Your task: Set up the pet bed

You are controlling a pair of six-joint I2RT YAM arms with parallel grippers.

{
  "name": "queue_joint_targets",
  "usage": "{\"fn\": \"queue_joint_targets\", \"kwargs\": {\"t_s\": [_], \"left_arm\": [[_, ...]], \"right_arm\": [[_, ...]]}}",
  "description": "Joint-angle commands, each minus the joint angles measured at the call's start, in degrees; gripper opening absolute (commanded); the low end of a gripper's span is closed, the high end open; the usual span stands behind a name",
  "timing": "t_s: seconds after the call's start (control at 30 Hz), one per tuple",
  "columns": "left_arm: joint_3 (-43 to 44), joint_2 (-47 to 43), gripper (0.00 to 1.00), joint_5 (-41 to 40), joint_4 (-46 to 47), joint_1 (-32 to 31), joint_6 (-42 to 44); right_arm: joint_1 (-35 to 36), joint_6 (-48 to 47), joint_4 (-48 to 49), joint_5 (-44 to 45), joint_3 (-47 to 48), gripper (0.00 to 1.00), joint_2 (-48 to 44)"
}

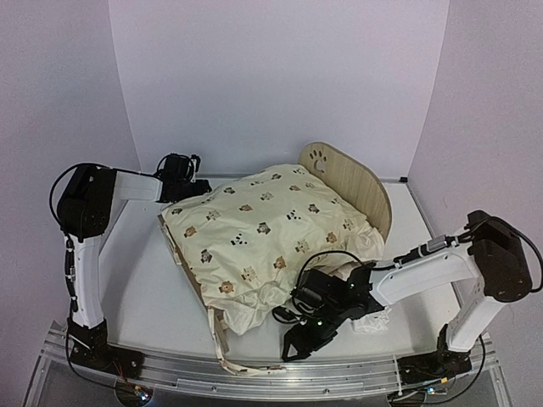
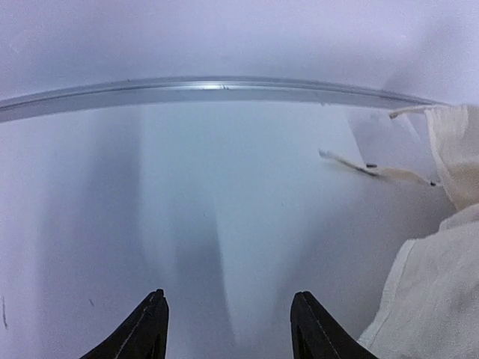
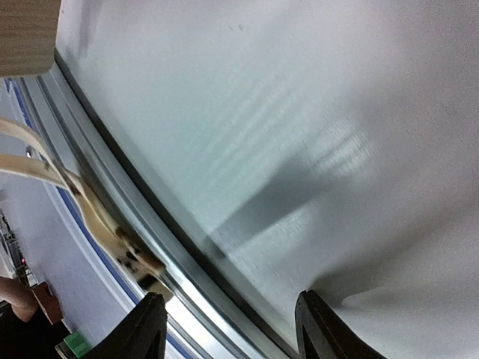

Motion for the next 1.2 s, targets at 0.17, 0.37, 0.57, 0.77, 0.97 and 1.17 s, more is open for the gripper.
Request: {"fn": "queue_joint_targets", "kwargs": {"t_s": [0.17, 0.37, 0.57, 0.77, 0.97, 1.17], "left_arm": [[8.89, 0.81, 0.59, -0.21, -4.7, 3.06, -1.36], [6.38, -4.38, 0.61, -1.73, -5.95, 3.12, -1.43], [-2.55, -17.18, 0.82, -14.3, -9.16, 3.07, -4.58], [-15.98, -31.41, 1.0, -22.18, -11.23, 3.06, -10.47], [-29.48, -45.59, 0.99, -14.41, -13.16, 3.02, -14.49], [-31.67, -55.82, 0.97, -11.0, -21.17, -0.42, -18.3]], "right_arm": [[-0.78, -3.86, -4.42, 7.26, -2.57, 0.66, -9.3], [-0.78, -4.09, -8.61, 9.45, -2.95, 0.66, -15.49], [-0.78, -7.1, -19.34, 21.81, 3.15, 0.67, -26.79], [-0.78, -10.8, -24.32, 44.14, 12.9, 0.7, -32.43], [-4.28, -21.55, -24.98, 69.04, 23.86, 0.88, -23.82], [-23.1, -25.8, -24.98, 57.15, 30.33, 0.98, -17.63]]}}
